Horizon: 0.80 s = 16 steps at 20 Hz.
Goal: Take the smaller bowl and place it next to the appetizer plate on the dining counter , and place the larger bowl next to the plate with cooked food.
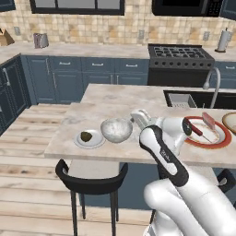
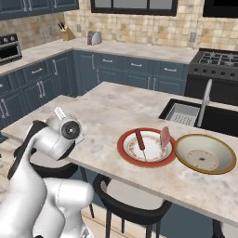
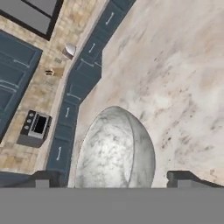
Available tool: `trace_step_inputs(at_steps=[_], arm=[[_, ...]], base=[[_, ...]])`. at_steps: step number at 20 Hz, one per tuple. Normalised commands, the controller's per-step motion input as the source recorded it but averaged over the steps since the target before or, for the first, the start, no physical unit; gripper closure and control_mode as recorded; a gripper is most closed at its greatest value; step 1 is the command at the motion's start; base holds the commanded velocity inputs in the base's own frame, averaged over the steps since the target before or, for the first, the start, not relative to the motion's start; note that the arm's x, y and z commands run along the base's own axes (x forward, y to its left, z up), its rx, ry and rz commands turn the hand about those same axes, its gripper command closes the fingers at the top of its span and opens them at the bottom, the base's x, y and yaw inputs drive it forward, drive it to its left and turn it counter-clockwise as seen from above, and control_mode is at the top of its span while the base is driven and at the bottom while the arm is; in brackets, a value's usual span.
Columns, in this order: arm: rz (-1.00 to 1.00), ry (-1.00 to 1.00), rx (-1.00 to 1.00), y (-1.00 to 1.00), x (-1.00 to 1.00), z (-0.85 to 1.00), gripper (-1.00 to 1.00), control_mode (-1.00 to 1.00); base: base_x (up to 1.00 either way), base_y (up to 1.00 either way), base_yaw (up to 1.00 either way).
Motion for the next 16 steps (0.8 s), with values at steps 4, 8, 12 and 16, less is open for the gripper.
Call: trace_step_inputs(at_steps=[4, 8, 12, 16], arm=[[0.0, 0.3, 0.1, -0.42, -0.82, 0.96, -1.0, -1.0], [0.0, 0.38, 0.03, -0.44, -0.98, 0.86, -1.0, -1.0], [0.0, 0.17, 0.0, -0.41, -1.0, 0.35, -1.0, -1.0], [0.07, -0.09, 0.01, -0.09, -1.0, 0.1, -1.0, -1.0]], base=[[0.0, 0.0, 0.0], [0.0, 0.0, 0.0], [0.0, 0.0, 0.0], [0.0, 0.0, 0.0]])
